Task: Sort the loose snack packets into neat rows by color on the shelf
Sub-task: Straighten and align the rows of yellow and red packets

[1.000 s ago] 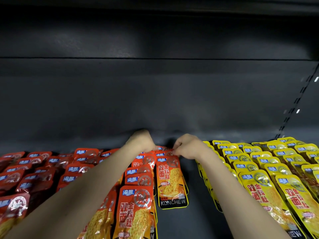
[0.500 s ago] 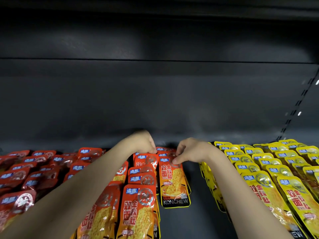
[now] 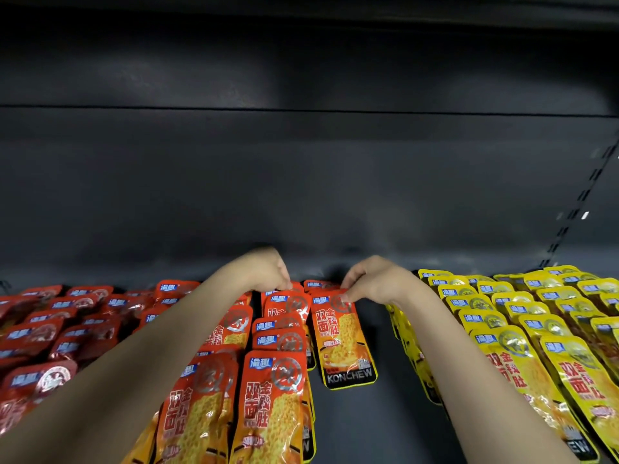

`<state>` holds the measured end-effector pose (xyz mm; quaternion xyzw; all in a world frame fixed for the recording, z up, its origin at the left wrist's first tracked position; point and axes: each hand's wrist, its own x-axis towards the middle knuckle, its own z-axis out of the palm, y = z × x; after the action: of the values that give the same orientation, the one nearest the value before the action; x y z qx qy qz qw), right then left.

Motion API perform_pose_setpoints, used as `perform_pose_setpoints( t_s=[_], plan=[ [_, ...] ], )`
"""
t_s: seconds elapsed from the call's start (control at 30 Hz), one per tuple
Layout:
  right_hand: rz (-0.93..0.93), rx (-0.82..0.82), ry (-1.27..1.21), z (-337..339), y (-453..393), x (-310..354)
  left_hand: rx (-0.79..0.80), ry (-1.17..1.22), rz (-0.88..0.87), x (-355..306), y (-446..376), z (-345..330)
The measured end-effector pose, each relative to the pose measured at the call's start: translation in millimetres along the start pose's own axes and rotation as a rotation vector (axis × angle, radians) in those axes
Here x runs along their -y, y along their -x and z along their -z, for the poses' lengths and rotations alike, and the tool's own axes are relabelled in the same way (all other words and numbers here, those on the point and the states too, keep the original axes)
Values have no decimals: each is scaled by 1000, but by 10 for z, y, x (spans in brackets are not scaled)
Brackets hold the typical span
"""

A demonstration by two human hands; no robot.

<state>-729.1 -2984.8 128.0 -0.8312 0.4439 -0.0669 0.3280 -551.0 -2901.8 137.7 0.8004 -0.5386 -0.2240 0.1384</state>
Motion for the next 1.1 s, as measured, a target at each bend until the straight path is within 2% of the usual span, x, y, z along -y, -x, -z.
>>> perform_pose_setpoints(
  t_s=[0.17, 0.27, 0.33, 0.5, 0.7, 0.8, 0.9, 1.1],
  plan=[
    [40, -55, -21, -31, -39, -22, 5, -40, 20, 79, 45, 75],
    [119, -147, -17, -41, -47, 29, 33, -80, 22, 131, 60, 124],
    [181, -153, 16, -37, -40, 122, 55, -102, 28, 172, 55, 160],
    [292, -49, 233, -74, -84, 399, 75, -144, 63, 275, 27, 246],
    [265, 160, 407, -140, -150, 614, 34, -112, 66, 311, 29, 311],
    [255, 259, 485, -160, -179, 681, 109, -72, 56, 310, 3, 277],
    [251, 318, 491, -154, -201, 733, 195, -70, 56, 284, -18, 243],
    [269, 336, 358, -139, -290, 738, 185, 11, 6, 274, -44, 226]
  ],
)
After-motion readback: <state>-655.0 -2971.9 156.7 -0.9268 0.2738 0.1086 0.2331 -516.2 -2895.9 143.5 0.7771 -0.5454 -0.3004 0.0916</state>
